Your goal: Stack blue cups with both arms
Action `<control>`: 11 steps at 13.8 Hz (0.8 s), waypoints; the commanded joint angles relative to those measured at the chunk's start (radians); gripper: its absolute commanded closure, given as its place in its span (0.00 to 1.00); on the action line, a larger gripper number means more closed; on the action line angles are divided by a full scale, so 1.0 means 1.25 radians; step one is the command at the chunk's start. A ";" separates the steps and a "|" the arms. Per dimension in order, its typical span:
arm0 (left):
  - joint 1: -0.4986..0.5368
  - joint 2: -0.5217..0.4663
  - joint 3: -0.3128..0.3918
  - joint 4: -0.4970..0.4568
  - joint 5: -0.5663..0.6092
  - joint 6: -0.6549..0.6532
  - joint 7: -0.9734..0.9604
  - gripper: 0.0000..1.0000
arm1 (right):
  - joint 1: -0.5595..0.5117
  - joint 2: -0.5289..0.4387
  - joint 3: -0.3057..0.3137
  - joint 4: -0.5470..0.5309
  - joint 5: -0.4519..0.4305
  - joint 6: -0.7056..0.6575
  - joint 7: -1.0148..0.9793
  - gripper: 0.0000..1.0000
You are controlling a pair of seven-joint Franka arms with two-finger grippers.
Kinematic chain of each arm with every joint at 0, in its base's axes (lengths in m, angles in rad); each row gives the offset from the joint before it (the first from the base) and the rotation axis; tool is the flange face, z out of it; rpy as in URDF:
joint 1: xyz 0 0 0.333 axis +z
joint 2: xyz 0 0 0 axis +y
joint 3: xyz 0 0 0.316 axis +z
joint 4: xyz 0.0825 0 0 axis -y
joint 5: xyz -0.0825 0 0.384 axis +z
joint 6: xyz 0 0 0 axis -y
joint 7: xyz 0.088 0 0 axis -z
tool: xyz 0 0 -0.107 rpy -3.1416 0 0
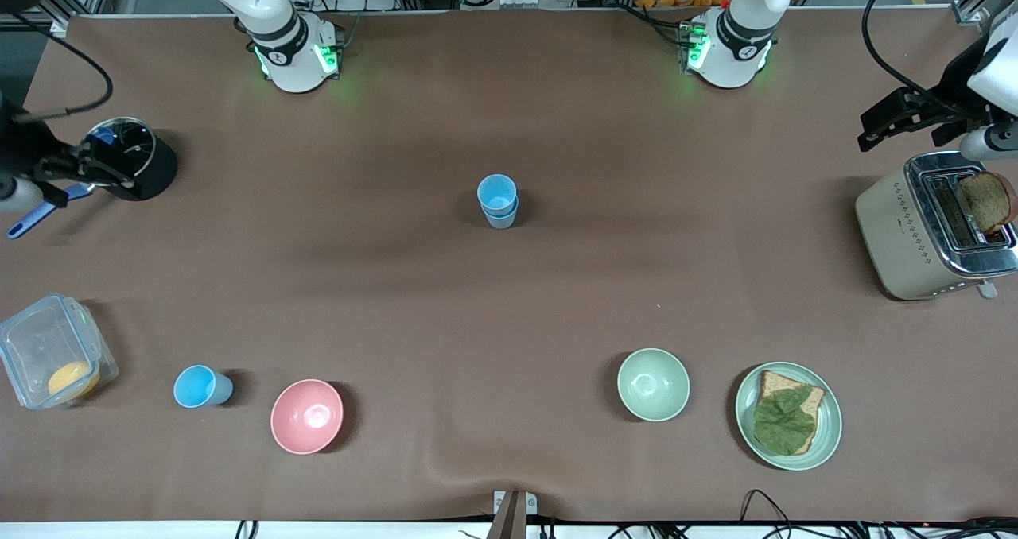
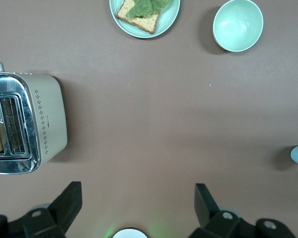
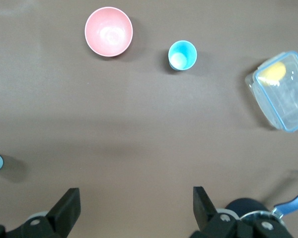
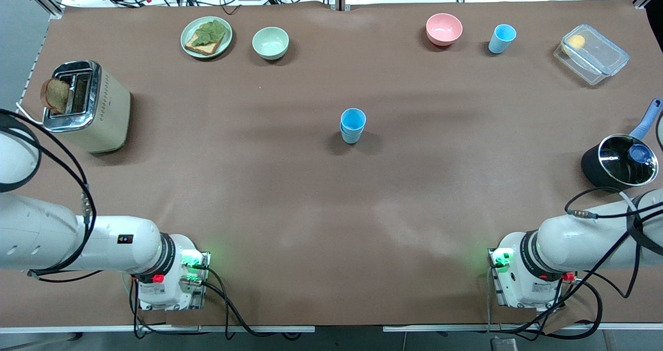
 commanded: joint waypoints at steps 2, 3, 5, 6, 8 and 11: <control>0.005 0.009 -0.003 0.005 0.013 -0.009 0.020 0.00 | -0.012 -0.010 0.014 -0.018 -0.054 -0.015 0.011 0.00; 0.006 0.008 -0.003 0.005 0.014 -0.009 0.020 0.00 | -0.022 -0.009 0.014 -0.018 -0.055 -0.015 -0.008 0.00; 0.009 0.010 -0.003 0.006 0.016 -0.009 0.020 0.00 | -0.036 -0.009 0.016 -0.018 -0.054 -0.012 -0.024 0.00; 0.008 0.011 -0.003 0.006 0.016 -0.008 0.020 0.00 | -0.034 -0.008 0.015 -0.017 -0.054 -0.010 -0.024 0.00; 0.005 0.013 -0.002 0.006 0.018 -0.008 0.019 0.00 | -0.035 -0.008 0.015 -0.018 -0.052 -0.009 -0.023 0.00; 0.001 0.024 -0.002 0.009 0.017 -0.008 0.017 0.00 | -0.030 -0.008 0.017 -0.019 -0.052 -0.015 -0.018 0.00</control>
